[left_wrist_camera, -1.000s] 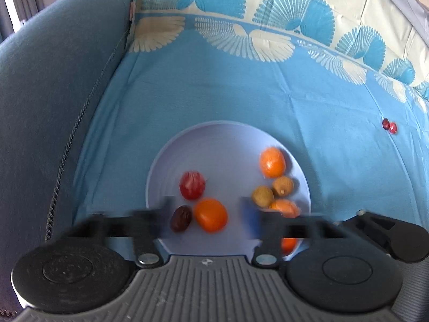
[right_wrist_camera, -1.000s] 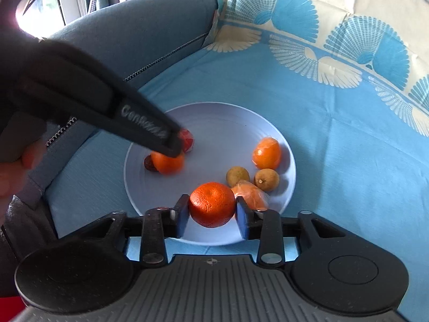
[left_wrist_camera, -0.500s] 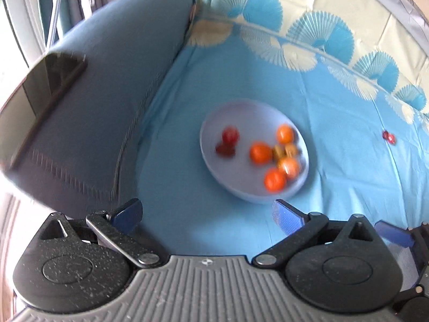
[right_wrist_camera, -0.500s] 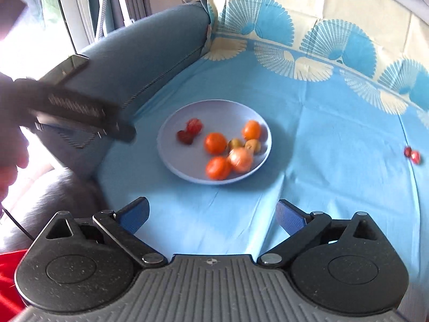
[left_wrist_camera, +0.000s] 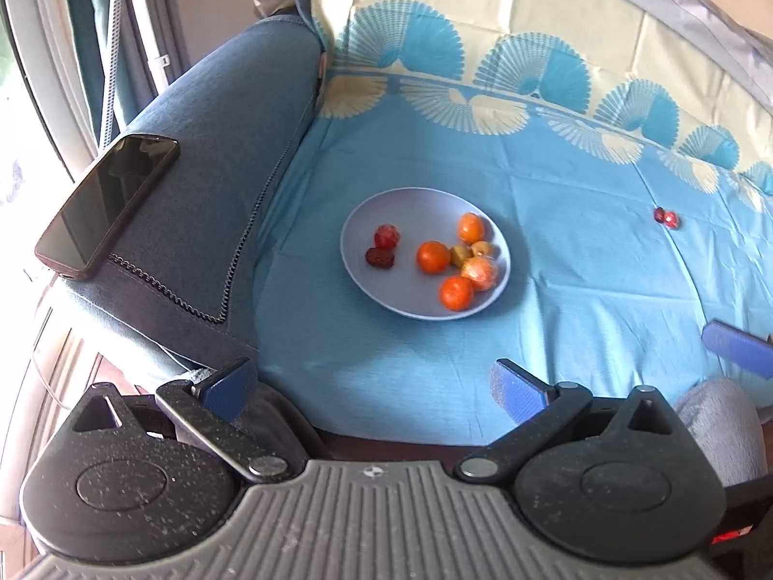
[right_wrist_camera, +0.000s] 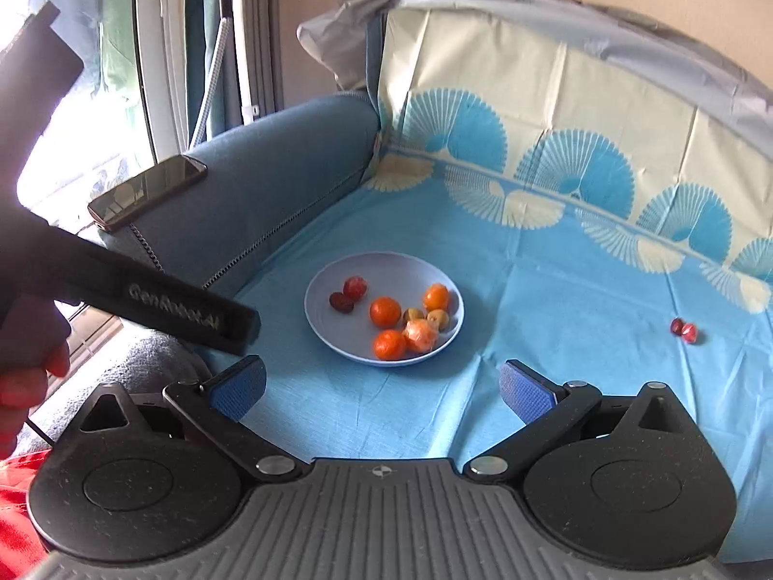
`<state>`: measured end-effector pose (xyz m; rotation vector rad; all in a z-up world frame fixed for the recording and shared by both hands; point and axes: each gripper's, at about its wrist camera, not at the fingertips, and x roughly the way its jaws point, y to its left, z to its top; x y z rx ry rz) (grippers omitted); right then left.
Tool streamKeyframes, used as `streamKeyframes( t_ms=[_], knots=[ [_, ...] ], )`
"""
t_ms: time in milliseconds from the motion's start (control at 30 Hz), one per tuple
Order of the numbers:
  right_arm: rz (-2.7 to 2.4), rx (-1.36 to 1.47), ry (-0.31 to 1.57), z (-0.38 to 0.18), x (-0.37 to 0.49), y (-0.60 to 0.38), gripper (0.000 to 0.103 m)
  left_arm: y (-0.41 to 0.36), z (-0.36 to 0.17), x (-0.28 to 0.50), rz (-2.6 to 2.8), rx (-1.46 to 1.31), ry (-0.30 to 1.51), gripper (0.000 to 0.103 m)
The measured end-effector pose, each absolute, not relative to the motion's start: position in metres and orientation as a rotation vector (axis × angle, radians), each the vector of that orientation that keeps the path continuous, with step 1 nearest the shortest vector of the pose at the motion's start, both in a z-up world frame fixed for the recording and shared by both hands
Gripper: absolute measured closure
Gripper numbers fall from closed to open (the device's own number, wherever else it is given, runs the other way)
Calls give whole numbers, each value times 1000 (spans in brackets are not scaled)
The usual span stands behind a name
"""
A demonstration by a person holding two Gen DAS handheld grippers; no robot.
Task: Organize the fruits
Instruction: 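Lift both tools back and move toward the remaining red fruits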
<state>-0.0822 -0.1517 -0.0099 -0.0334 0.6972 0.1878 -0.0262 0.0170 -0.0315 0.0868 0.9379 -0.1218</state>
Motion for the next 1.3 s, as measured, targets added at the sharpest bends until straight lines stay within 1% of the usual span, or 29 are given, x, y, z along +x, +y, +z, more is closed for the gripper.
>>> streamKeyframes(
  t_ms=[500, 933, 1100, 1300],
  knots=[
    [165, -53, 665, -4, -95, -151, 1, 5, -24, -38, -147, 119, 904, 0],
    [151, -31, 697, -10, -85, -155, 1, 6, -26, -26, -139, 129, 927, 0],
    [13, 69, 718, -26, -74, -190, 1, 0, -27, -11, -123, 144, 941, 0],
    [-304, 182, 693, -59, -51, -283, 1, -25, -27, 18, -135, 149, 978, 0]
  ],
)
